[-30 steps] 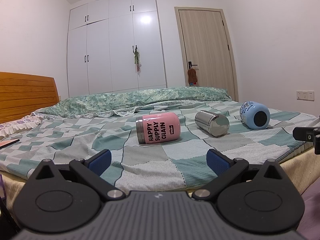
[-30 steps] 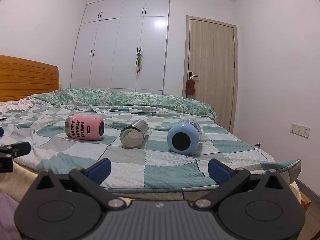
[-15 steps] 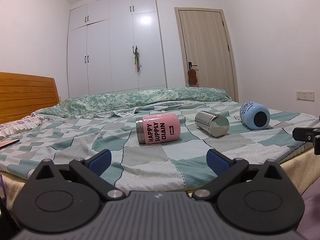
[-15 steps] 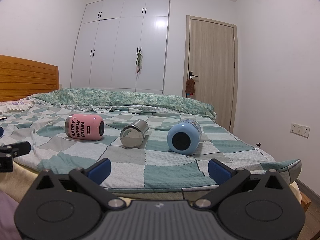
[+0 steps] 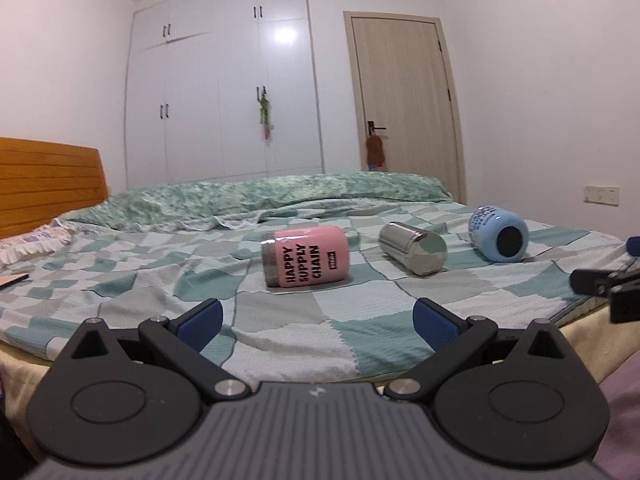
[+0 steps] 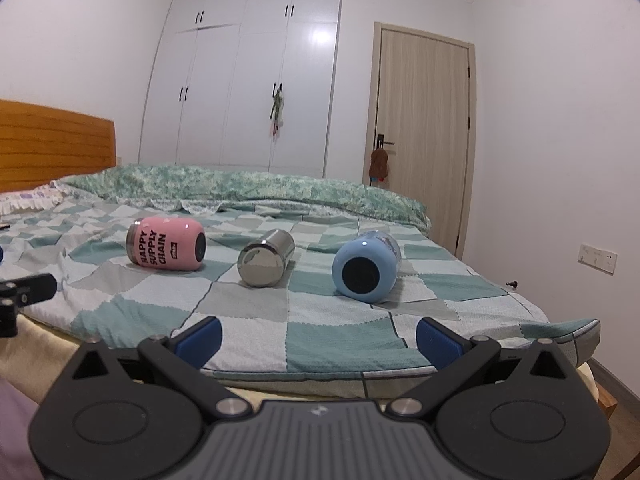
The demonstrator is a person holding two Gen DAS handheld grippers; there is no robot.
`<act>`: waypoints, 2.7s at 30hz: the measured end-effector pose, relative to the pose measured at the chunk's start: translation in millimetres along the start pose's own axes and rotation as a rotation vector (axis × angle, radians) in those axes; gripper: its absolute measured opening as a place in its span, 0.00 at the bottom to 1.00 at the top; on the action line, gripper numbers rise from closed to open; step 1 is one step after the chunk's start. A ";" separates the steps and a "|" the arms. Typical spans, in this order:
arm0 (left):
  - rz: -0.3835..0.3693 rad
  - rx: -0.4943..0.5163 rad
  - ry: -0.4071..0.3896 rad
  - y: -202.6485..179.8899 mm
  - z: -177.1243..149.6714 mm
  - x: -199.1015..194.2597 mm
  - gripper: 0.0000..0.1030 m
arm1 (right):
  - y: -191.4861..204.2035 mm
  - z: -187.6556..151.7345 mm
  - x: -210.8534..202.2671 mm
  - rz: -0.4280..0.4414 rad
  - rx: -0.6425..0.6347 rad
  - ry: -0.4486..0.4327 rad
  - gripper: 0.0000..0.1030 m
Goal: Flip cup upright
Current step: 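Move the left tool to the lying pink cup and close on it, then lift the pink cup with the left tool toward the right tool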
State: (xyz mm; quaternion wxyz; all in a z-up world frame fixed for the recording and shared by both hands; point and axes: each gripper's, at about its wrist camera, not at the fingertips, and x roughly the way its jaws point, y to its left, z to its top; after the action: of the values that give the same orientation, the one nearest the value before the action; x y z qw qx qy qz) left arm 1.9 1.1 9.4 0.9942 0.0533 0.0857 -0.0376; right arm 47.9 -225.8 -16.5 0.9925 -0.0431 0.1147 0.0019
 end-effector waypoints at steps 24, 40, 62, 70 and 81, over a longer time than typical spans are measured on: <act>-0.116 0.527 0.180 17.4 85.5 133.9 1.00 | 31.6 60.6 79.2 0.131 0.068 0.033 1.00; -0.256 0.786 0.284 15.7 86.1 222.8 1.00 | 59.6 90.0 176.9 0.193 0.037 0.128 1.00; -0.447 1.076 0.463 -4.6 53.0 325.0 0.87 | 68.6 93.1 241.3 0.213 -0.006 0.280 1.00; -0.400 1.067 0.474 -7.4 55.8 304.0 0.87 | 73.6 98.5 230.7 0.234 -0.014 0.266 1.00; -0.380 1.079 0.439 -22.0 74.4 217.3 0.87 | 70.0 95.0 160.5 0.265 -0.047 0.255 1.00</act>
State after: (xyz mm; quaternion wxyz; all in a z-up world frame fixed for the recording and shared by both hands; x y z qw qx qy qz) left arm 225.9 -43.3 42.2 0.7620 0.5394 0.2656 -0.2407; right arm 224.9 -148.9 33.1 0.9597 -0.0507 0.2441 0.1298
